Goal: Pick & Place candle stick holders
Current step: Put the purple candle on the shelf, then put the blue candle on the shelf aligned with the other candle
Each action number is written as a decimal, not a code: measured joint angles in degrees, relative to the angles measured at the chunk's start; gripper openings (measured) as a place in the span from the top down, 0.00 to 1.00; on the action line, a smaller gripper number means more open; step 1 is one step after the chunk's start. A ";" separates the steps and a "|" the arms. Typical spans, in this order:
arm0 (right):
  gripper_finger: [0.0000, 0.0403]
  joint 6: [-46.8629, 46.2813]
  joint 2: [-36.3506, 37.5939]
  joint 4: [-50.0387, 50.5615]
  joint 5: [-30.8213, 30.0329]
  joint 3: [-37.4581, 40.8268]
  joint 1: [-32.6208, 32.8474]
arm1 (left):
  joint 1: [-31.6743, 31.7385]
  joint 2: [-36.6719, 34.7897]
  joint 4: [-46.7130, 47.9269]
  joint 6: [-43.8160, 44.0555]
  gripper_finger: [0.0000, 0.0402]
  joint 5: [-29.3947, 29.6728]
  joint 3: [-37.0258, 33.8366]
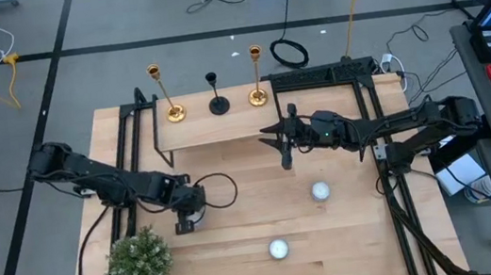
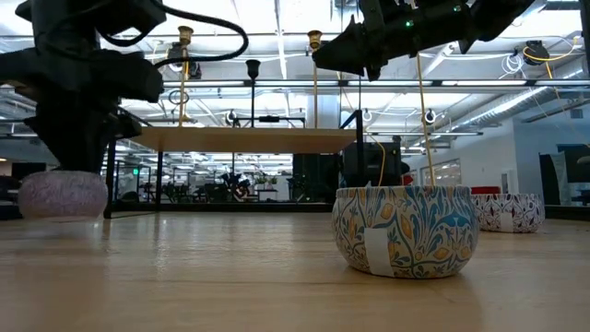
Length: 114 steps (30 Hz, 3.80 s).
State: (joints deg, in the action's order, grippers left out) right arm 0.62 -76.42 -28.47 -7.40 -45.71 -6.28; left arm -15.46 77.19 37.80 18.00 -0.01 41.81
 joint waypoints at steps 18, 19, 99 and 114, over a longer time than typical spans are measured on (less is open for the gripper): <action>0.72 -3.43 0.00 0.46 0.02 0.00 0.02 | 1.83 0.00 20.21 -18.51 0.99 14.11 24.09; 0.72 -3.43 0.00 0.44 0.02 0.00 0.02 | 2.45 -0.02 22.49 -18.92 0.99 15.25 25.81; 0.72 -1.18 0.00 5.58 9.81 -0.04 0.42 | 41.17 -4.53 31.82 -31.00 0.75 12.02 33.52; 0.52 -2.00 -4.11 4.16 15.57 -0.09 14.78 | 16.90 -21.18 27.53 -18.87 0.76 12.02 32.98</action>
State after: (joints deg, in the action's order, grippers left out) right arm -1.38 -80.54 -24.30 8.18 -45.80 8.49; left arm 1.44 56.01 65.33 -0.88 12.01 74.79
